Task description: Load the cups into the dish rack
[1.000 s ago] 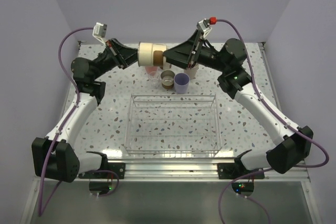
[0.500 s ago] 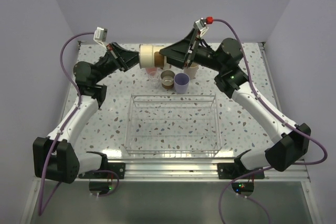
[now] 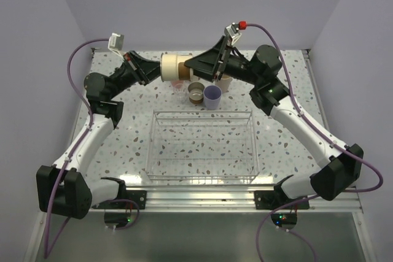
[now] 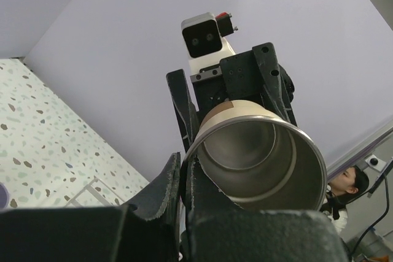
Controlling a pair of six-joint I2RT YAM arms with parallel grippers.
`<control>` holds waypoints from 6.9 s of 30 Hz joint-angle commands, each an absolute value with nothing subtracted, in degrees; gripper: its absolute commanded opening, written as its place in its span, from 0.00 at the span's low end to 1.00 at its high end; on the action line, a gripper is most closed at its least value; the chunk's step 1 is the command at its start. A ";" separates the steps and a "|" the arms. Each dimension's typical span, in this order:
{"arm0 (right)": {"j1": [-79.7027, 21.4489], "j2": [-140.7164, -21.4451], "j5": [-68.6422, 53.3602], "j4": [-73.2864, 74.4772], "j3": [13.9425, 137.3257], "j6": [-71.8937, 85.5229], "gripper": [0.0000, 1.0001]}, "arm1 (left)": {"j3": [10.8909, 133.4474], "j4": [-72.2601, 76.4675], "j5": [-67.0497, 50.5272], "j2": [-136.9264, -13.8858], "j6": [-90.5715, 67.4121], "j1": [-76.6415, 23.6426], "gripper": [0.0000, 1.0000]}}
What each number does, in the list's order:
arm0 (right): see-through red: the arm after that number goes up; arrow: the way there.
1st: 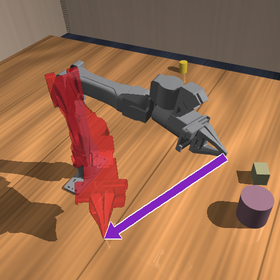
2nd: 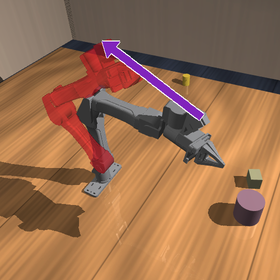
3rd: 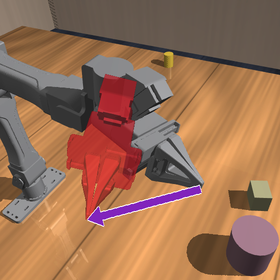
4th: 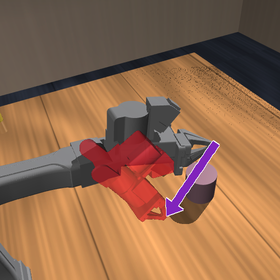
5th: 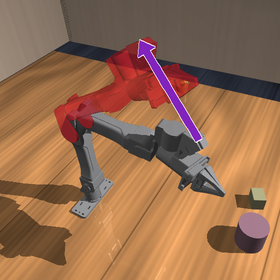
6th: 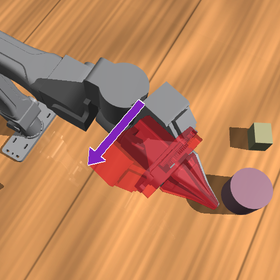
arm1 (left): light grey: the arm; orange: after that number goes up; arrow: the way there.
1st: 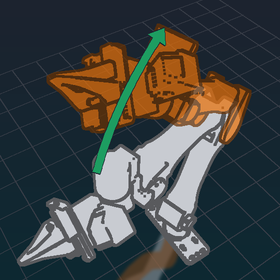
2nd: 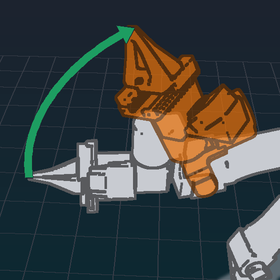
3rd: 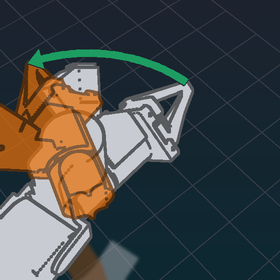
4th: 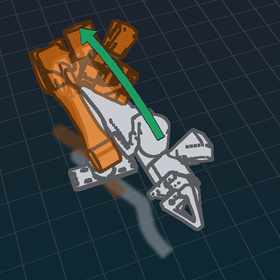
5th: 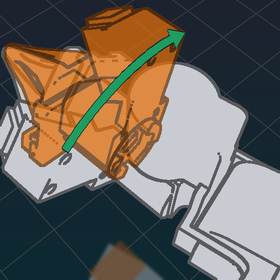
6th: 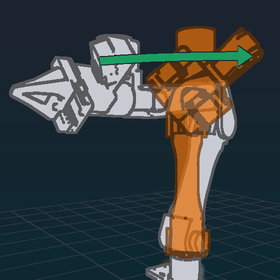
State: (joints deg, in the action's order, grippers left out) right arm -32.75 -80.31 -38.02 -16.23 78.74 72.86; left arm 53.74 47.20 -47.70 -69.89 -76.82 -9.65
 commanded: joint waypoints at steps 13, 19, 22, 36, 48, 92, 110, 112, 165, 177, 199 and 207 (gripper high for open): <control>-34.63 -80.33 -37.62 -14.51 83.23 69.96 0.18 | 56.42 36.83 -49.04 -68.03 -67.33 -9.76 0.30; -34.54 -79.45 -36.91 -12.04 83.23 69.00 0.00 | 57.30 32.53 -49.04 -67.77 -64.35 -9.76 0.78; -34.45 -79.02 -36.39 -8.71 84.20 66.98 0.00 | 58.18 29.81 -48.43 -67.33 -61.80 -9.76 0.87; -22.78 -70.58 -36.21 7.20 83.50 58.80 0.00 | 67.50 -3.04 -35.18 -66.09 -43.25 -8.79 1.00; -18.98 -66.54 -17.24 46.12 90.97 29.19 0.00 | 71.36 -15.72 -24.67 -65.28 -31.73 -8.79 1.00; -31.64 -79.98 8.79 51.77 71.63 27.42 0.00 | 77.43 -28.48 -13.09 -80.42 -22.32 -11.87 0.99; -31.55 -86.04 13.18 51.33 71.72 27.25 0.00 | 80.33 -26.72 -12.31 -85.52 -22.85 -14.06 0.98; -31.46 -86.22 13.53 51.24 71.63 27.07 0.09 | 80.33 -26.72 -12.22 -85.69 -22.76 -14.24 0.98; -31.47 -62.05 19.78 64.52 77.17 28.74 0.98 | 94.30 -33.49 2.29 -111.71 -15.56 -19.51 0.63; -31.46 -66.44 19.34 62.75 79.63 26.10 0.98 | 96.94 -32.52 0.26 -117.15 -16.44 -19.51 0.49; -31.47 -66.88 18.64 63.37 79.80 27.95 0.98 | 99.23 -33.40 -0.62 -118.48 -16.70 -19.42 0.00; -31.55 -67.06 14.77 61.70 80.07 29.09 0.98 | 95.99 -33.84 -0.96 -111.47 -17.31 -18.81 0.00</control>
State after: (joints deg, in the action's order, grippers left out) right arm -31.75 -67.51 17.02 63.77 78.11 27.64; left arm 96.44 -34.26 -0.82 -118.72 -16.93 -19.46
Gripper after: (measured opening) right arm 0.983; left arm 0.031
